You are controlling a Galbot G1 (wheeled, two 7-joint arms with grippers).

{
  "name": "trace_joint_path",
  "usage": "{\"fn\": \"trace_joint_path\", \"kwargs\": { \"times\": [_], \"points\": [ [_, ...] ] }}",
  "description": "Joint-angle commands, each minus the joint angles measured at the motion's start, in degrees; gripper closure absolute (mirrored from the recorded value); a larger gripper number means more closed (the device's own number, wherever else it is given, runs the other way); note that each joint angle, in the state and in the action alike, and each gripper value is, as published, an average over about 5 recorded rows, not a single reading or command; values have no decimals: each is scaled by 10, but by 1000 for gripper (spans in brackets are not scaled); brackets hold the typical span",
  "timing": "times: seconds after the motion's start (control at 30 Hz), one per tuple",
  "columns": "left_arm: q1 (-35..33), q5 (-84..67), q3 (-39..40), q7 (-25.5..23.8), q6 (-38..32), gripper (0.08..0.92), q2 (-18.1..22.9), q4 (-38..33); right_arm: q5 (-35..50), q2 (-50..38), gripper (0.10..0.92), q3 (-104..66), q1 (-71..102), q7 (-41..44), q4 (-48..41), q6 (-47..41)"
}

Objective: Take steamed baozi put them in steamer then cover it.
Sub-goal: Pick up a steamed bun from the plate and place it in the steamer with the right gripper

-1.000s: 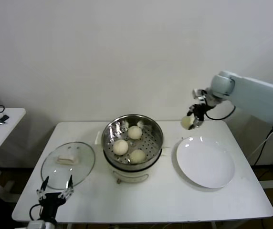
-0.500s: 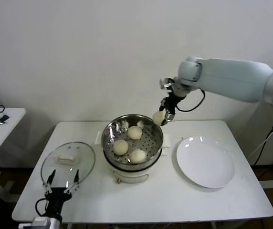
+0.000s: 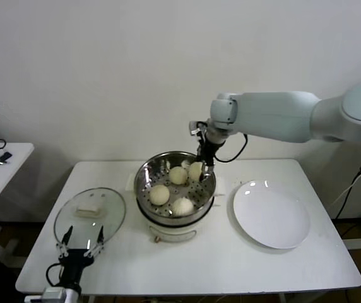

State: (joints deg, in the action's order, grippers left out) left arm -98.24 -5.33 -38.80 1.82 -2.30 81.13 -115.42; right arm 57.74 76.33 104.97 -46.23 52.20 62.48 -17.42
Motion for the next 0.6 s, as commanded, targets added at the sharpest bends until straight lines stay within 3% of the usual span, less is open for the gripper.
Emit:
{"fn": "trace_joint_path", "kwargs": {
  "times": [0.03, 0.47, 0.6],
  "points": [
    [0, 1, -2, 0, -3, 177, -2, 10, 10, 26, 361, 12, 42, -13, -10, -5],
    [3, 3, -3, 1, -3, 177, -3, 16, -11, 12, 355, 7, 64, -14, -17, -4],
    [6, 4, -1, 1, -1, 177, -3, 16, -17, 12, 313, 3, 61, -12, -20, -5]
  ]
}}
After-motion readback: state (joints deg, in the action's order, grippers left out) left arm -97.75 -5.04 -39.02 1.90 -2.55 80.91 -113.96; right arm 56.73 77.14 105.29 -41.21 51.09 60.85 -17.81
